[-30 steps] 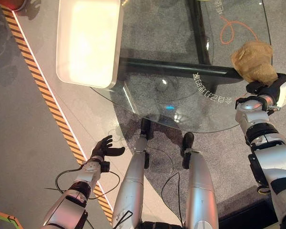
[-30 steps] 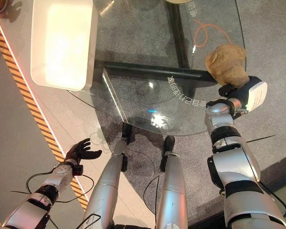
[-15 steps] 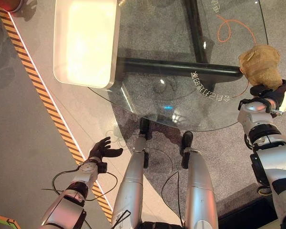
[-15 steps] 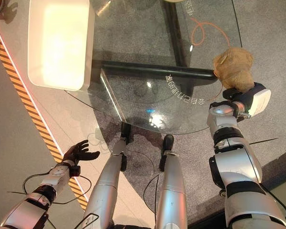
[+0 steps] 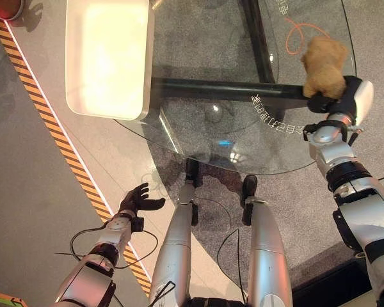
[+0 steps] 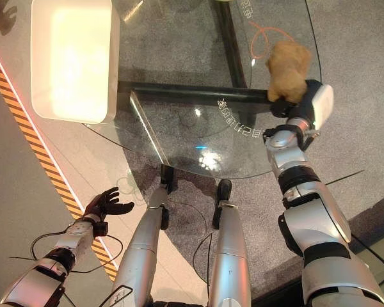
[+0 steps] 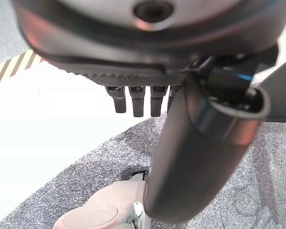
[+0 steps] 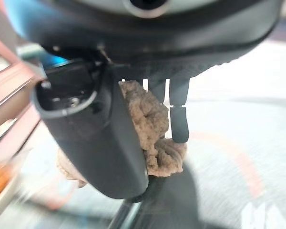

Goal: Wipe the table with a cloth and put it in the basket.

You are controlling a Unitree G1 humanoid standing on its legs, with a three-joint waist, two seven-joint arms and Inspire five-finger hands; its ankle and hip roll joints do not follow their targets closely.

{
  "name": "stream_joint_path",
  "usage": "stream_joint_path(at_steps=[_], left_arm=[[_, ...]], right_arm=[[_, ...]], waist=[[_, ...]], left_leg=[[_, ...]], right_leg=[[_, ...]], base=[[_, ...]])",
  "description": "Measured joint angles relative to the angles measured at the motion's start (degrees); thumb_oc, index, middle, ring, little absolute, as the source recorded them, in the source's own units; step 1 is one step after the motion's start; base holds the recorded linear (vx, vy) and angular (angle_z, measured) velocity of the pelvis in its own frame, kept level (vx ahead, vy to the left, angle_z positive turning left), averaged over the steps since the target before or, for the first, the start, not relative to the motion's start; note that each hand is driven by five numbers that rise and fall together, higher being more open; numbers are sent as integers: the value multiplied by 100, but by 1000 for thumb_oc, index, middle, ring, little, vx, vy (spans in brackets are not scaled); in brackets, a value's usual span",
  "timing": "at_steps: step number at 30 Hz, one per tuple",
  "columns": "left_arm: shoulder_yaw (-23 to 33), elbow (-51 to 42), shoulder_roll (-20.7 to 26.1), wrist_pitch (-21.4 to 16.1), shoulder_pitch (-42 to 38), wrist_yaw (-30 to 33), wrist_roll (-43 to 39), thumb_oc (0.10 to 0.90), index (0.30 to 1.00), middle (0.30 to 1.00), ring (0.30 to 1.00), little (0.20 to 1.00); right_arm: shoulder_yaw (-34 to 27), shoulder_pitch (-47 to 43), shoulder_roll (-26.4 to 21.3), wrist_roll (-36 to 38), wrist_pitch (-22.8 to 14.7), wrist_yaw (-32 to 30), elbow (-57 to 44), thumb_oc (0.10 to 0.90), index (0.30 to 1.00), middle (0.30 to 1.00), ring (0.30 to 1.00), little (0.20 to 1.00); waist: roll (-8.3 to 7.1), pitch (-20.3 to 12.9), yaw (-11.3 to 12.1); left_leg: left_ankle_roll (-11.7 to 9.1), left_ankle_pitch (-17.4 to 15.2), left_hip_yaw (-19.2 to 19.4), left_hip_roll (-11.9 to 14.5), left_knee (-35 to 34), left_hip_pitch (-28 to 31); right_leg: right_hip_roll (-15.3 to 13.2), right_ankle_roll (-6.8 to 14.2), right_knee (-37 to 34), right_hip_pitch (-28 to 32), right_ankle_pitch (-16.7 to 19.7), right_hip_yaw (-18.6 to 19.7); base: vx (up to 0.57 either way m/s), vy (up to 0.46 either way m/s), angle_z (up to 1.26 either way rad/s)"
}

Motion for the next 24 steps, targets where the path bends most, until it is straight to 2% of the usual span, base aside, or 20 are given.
stream_joint_path(at_steps=[3, 9, 24], left_arm=[[-1, 1, -3, 1, 0, 4, 2, 800, 900, 900, 900, 900], [-1, -1, -4, 0, 12, 10, 5, 800, 900, 900, 900, 900], [-11, -104, -224, 5, 31, 29, 38, 800, 900, 900, 900, 900]], right_arm=[[278, -53, 110, -304, 75, 207, -256, 100, 300, 300, 300, 200], [378, -177, 353, -626, 338, 476, -259, 100, 300, 300, 300, 200], [911, -221, 463, -1752, 565, 1296, -440, 100, 300, 300, 300, 200]], waist=[[1, 0, 69], [1, -1, 172], [30, -16, 137]], left_leg=[[-1, 32, -1, 1, -1, 1], [5, 27, -5, 0, -2, 13], [-36, 39, -12, 16, -106, 117]], right_leg=[[0, -3, 8, 0, -2, 0], [-2, -13, 55, -3, -9, -3], [5, -52, 108, 16, -34, -10]], base=[[0, 0, 0], [0, 0, 0], [0, 0, 0]])
